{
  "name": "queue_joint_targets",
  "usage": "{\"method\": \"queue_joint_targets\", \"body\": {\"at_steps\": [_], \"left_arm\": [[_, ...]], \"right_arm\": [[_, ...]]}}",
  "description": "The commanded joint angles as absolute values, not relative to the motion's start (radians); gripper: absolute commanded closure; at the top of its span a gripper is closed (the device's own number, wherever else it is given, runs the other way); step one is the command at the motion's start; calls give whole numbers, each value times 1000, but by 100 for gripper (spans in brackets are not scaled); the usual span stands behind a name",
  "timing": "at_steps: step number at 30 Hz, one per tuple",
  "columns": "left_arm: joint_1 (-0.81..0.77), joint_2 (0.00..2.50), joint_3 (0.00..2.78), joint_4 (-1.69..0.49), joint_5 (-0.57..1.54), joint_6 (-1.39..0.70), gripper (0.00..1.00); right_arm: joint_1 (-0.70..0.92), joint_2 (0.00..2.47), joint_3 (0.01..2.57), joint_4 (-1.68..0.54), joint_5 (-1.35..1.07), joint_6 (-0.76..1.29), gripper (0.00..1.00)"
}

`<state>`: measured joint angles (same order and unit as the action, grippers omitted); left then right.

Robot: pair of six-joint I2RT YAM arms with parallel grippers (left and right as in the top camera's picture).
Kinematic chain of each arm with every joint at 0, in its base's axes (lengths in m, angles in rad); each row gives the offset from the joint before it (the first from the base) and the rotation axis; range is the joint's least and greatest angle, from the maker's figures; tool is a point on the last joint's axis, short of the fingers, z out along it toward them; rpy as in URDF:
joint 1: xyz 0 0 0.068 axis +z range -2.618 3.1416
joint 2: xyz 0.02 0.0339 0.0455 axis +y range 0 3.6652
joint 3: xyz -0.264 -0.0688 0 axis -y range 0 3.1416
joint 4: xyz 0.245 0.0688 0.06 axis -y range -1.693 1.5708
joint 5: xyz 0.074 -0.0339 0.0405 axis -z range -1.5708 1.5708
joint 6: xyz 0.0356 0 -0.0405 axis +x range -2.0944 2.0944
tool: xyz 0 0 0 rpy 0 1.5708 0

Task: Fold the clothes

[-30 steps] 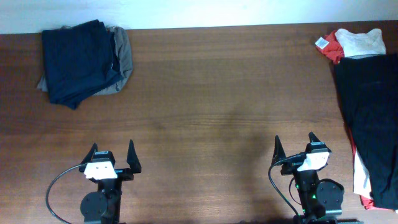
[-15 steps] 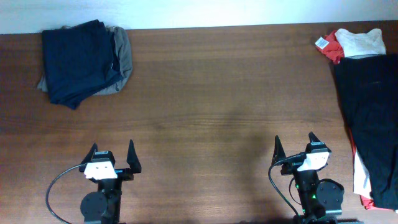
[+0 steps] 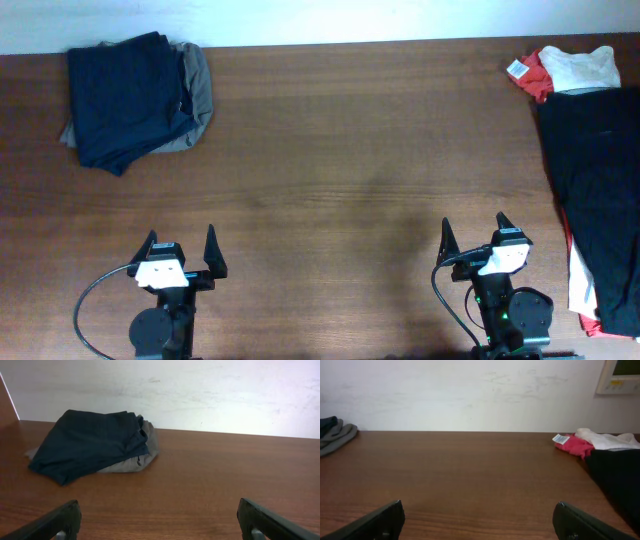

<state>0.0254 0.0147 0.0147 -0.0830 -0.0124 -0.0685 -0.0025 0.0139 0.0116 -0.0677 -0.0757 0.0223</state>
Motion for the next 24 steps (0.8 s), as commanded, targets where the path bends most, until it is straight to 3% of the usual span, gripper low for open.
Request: {"method": "queue_joint_targets", "body": {"at_steps": [1, 6, 10, 13, 16, 18, 24], "left_arm": [[22, 6, 9, -83, -19, -52, 1], [22, 6, 9, -83, -19, -52, 1], [22, 6, 9, -83, -19, -52, 1], [22, 6, 9, -83, -19, -52, 1], [22, 6, 9, -83, -19, -52, 1], [22, 6, 9, -83, -19, -52, 1], [22, 6, 9, -83, -19, -52, 1]], "right_arm": [[-9, 4, 6, -72, -65, 26, 2], [-7, 5, 6, -47, -502, 377, 1], [-7, 6, 6, -46, -701, 443, 2], [-7, 6, 6, 101, -695, 567, 2], [-7, 9, 28, 408, -574, 620, 2], [-8, 28, 102, 405, -444, 607, 2], [-8, 353, 470, 224, -299, 281, 2]]}}
